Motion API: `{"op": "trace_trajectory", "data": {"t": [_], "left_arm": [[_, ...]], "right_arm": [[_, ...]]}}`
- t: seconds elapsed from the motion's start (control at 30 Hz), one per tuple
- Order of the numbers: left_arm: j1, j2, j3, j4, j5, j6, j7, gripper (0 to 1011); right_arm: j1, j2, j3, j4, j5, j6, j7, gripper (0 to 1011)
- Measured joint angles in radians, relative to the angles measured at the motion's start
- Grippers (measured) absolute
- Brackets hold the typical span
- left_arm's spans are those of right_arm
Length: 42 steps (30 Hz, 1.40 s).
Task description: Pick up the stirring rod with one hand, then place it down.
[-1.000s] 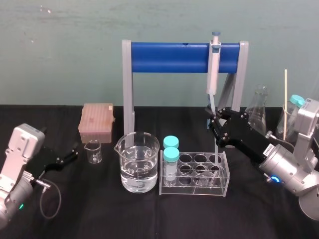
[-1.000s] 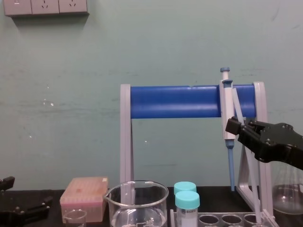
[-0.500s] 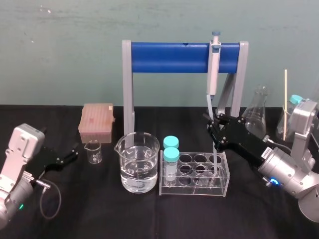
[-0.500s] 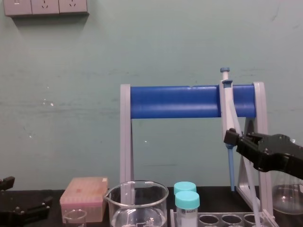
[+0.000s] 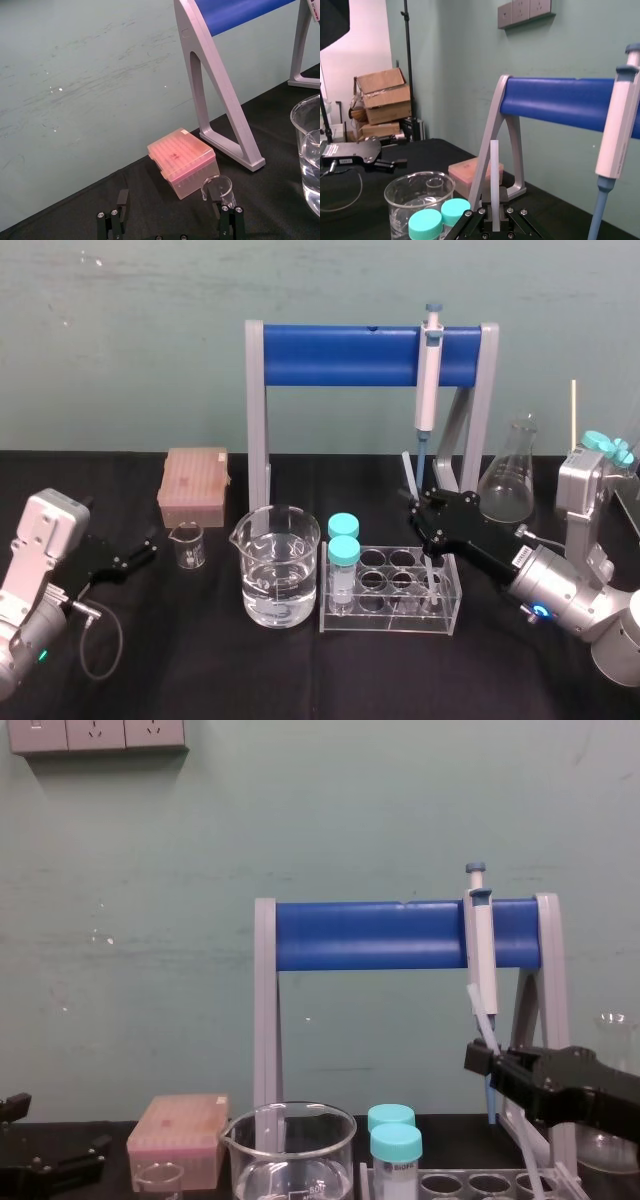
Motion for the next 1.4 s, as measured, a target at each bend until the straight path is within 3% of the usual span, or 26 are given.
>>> {"op": "trace_trajectory", "data": {"t": [0.4,0.9,1.4], "left_arm": [[0.000,0.000,0.000,0.000,0.000,0.000,0.000,1000],[0.000,0.000,0.000,0.000,0.000,0.000,0.000,1000],[0.000,0.000,0.000,0.000,0.000,0.000,0.000,1000]], "right_arm": [[0.020,-0.003,-0.025,0.044,-0.036,0.000,0.007,67],[0.020,-0.003,-0.025,0.045,-0.033,-0.002,0.007,70],[0.020,-0.003,-0.023,0.045,-0.032,-0.002,0.007,541]]}}
